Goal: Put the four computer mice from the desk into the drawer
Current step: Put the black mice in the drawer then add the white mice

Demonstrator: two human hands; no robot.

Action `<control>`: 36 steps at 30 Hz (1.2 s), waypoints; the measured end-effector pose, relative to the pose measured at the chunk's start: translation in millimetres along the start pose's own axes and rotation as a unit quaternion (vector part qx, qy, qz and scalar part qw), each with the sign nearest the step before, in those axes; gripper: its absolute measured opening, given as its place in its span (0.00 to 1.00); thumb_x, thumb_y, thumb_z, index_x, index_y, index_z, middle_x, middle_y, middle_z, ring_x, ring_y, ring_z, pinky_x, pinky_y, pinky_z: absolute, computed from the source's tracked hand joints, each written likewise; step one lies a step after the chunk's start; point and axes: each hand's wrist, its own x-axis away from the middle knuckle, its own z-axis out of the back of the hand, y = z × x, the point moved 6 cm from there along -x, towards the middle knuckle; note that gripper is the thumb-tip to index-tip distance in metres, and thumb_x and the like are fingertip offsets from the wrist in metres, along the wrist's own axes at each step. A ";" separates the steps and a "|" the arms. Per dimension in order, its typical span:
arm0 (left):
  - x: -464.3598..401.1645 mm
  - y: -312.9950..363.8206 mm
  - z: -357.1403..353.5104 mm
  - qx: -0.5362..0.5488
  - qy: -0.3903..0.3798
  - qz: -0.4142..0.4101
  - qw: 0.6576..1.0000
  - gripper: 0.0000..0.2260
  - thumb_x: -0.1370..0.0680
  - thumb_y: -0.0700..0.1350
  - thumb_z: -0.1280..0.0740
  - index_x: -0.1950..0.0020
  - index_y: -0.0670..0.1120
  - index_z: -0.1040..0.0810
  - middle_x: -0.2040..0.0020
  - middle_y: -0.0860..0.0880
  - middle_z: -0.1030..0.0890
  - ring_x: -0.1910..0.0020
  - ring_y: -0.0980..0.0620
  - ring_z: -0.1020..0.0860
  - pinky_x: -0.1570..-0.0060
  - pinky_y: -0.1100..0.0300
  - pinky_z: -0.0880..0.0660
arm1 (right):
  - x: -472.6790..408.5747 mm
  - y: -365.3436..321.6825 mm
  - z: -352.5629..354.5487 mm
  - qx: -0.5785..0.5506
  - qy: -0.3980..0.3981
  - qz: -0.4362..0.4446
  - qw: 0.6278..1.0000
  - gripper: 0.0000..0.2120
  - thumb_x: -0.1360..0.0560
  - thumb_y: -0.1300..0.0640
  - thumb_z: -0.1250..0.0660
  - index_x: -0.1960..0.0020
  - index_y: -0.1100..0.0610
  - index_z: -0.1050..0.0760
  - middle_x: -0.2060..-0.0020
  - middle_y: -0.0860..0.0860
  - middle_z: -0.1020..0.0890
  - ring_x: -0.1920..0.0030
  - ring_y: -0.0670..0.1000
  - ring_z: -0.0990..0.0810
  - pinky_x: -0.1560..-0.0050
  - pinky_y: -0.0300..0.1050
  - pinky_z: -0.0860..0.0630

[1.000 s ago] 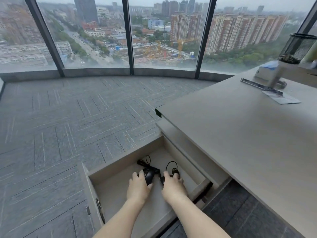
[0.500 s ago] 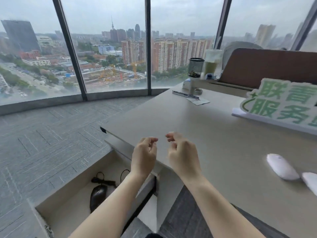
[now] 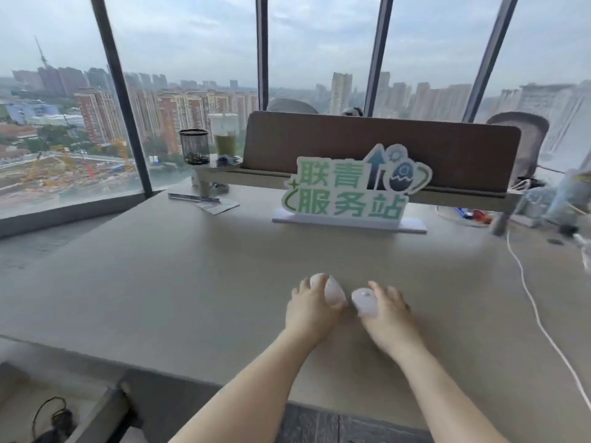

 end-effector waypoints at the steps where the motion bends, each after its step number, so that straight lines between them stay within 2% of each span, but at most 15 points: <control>1: -6.7 5.8 -6.9 -0.031 -0.004 0.005 0.999 0.32 0.30 0.60 0.34 0.27 0.57 0.37 0.23 0.45 0.38 0.29 0.39 0.35 0.34 0.48 0.34 | -3.0 4.5 -2.5 -0.009 -0.013 0.006 1.000 0.33 0.27 0.50 0.31 0.25 0.50 0.38 0.30 0.59 0.31 0.32 0.63 0.31 0.34 0.51 0.33; 3: -18.5 11.2 -16.0 -0.083 -0.014 0.015 0.996 0.32 0.30 0.61 0.36 0.27 0.59 0.37 0.22 0.44 0.40 0.28 0.38 0.36 0.34 0.47 0.35 | -7.0 7.5 -3.6 -0.017 -0.017 0.021 0.999 0.34 0.27 0.50 0.30 0.24 0.50 0.39 0.32 0.58 0.27 0.33 0.62 0.29 0.35 0.49 0.33; 5: -28.0 12.4 -18.5 -0.112 -0.012 0.013 0.994 0.28 0.30 0.58 0.36 0.30 0.57 0.33 0.27 0.44 0.36 0.33 0.38 0.33 0.38 0.48 0.34 | -10.3 7.0 -3.0 -0.002 -0.012 0.037 0.999 0.32 0.25 0.52 0.33 0.24 0.50 0.40 0.33 0.57 0.26 0.34 0.61 0.29 0.36 0.48 0.34; 9: -33.8 4.7 -11.2 -0.101 0.017 0.026 0.994 0.21 0.29 0.43 0.40 0.36 0.52 0.30 0.36 0.43 0.31 0.40 0.38 0.31 0.43 0.50 0.33 | -9.1 5.4 1.4 0.015 0.004 0.042 0.999 0.29 0.23 0.56 0.38 0.24 0.50 0.40 0.34 0.58 0.26 0.35 0.62 0.31 0.37 0.49 0.34; 12: -28.8 -6.6 -0.5 -0.072 0.047 0.037 0.996 0.23 0.28 0.41 0.42 0.32 0.51 0.33 0.37 0.41 0.28 0.39 0.37 0.31 0.42 0.49 0.32 | 0.9 -3.5 6.0 -0.039 0.020 0.040 0.998 0.27 0.24 0.59 0.38 0.26 0.52 0.37 0.36 0.59 0.26 0.36 0.62 0.31 0.39 0.49 0.33; 16: -2.9 -33.3 33.3 -0.007 0.096 0.042 0.994 0.26 0.25 0.41 0.41 0.27 0.52 0.37 0.33 0.42 0.29 0.36 0.37 0.33 0.38 0.50 0.33 | 24.6 -52.2 12.1 -0.132 0.045 0.101 0.985 0.24 0.26 0.59 0.33 0.31 0.49 0.32 0.41 0.56 0.24 0.40 0.59 0.27 0.48 0.47 0.30; 18: 16.6 -56.0 66.6 0.009 0.138 0.037 0.990 0.27 0.26 0.41 0.40 0.27 0.52 0.36 0.32 0.43 0.30 0.36 0.38 0.33 0.37 0.51 0.34 | 41.3 -91.8 13.4 -0.162 0.051 0.134 0.976 0.23 0.28 0.58 0.31 0.35 0.47 0.31 0.45 0.53 0.25 0.47 0.57 0.23 0.55 0.44 0.32; 20: 38.1 -87.9 109.8 0.031 0.187 0.045 0.981 0.27 0.27 0.41 0.38 0.27 0.50 0.34 0.33 0.43 0.28 0.37 0.38 0.30 0.36 0.50 0.32 | 62.0 -138.2 9.0 -0.196 0.040 0.176 0.964 0.21 0.28 0.58 0.31 0.37 0.46 0.31 0.47 0.49 0.26 0.54 0.54 0.26 0.57 0.43 0.34; 24: 104.2 -175.1 199.1 0.043 0.291 0.108 0.950 0.26 0.29 0.41 0.34 0.30 0.46 0.30 0.37 0.40 0.24 0.38 0.37 0.26 0.37 0.47 0.31 | 118.3 -236.4 -31.7 -0.239 -0.029 0.269 0.933 0.22 0.28 0.56 0.30 0.38 0.46 0.33 0.45 0.46 0.28 0.55 0.49 0.28 0.58 0.43 0.33; 27: 173.7 -259.3 246.8 0.011 0.328 0.214 0.920 0.25 0.29 0.41 0.34 0.31 0.44 0.29 0.38 0.39 0.23 0.37 0.39 0.27 0.35 0.46 0.32 | 176.2 -302.2 -96.9 -0.217 -0.146 0.331 0.907 0.22 0.27 0.54 0.31 0.37 0.45 0.36 0.47 0.47 0.30 0.56 0.50 0.27 0.65 0.38 0.32; 28: 196.4 -285.5 256.9 -0.004 0.322 0.253 0.912 0.23 0.29 0.42 0.35 0.33 0.44 0.29 0.38 0.38 0.23 0.37 0.39 0.27 0.36 0.45 0.31 | 196.7 -320.2 -122.0 -0.206 -0.190 0.344 0.896 0.21 0.26 0.53 0.32 0.37 0.44 0.37 0.47 0.48 0.30 0.56 0.51 0.26 0.64 0.38 0.30; 31: 254.7 -370.1 264.6 -0.076 0.239 0.377 0.892 0.13 0.27 0.43 0.39 0.46 0.42 0.24 0.37 0.41 0.23 0.40 0.38 0.27 0.42 0.46 0.29 | 254.3 -364.0 -196.4 -0.159 -0.305 0.348 0.872 0.23 0.27 0.52 0.36 0.34 0.44 0.38 0.43 0.50 0.29 0.50 0.56 0.22 0.52 0.50 0.23; 33: 287.8 -418.3 258.4 -0.081 0.203 0.435 0.873 0.18 0.27 0.46 0.42 0.39 0.44 0.25 0.33 0.44 0.26 0.38 0.37 0.29 0.40 0.46 0.32 | 283.3 -385.2 -238.5 -0.110 -0.346 0.344 0.866 0.24 0.28 0.51 0.38 0.34 0.45 0.38 0.40 0.53 0.28 0.48 0.59 0.21 0.49 0.52 0.23; 34: 300.9 -440.9 252.7 -0.062 0.198 0.457 0.865 0.21 0.25 0.46 0.44 0.34 0.46 0.28 0.31 0.43 0.27 0.36 0.38 0.30 0.38 0.47 0.33 | 294.4 -393.7 -257.2 -0.087 -0.362 0.338 0.864 0.24 0.28 0.52 0.38 0.34 0.46 0.38 0.40 0.54 0.28 0.47 0.60 0.22 0.49 0.52 0.23; 36: 320.5 -473.6 243.1 -0.048 0.193 0.490 0.848 0.23 0.24 0.46 0.44 0.29 0.48 0.33 0.32 0.40 0.29 0.35 0.38 0.32 0.36 0.49 0.34 | 310.3 -404.9 -292.0 -0.035 -0.386 0.328 0.862 0.23 0.28 0.53 0.40 0.34 0.48 0.38 0.39 0.56 0.28 0.46 0.61 0.22 0.50 0.52 0.24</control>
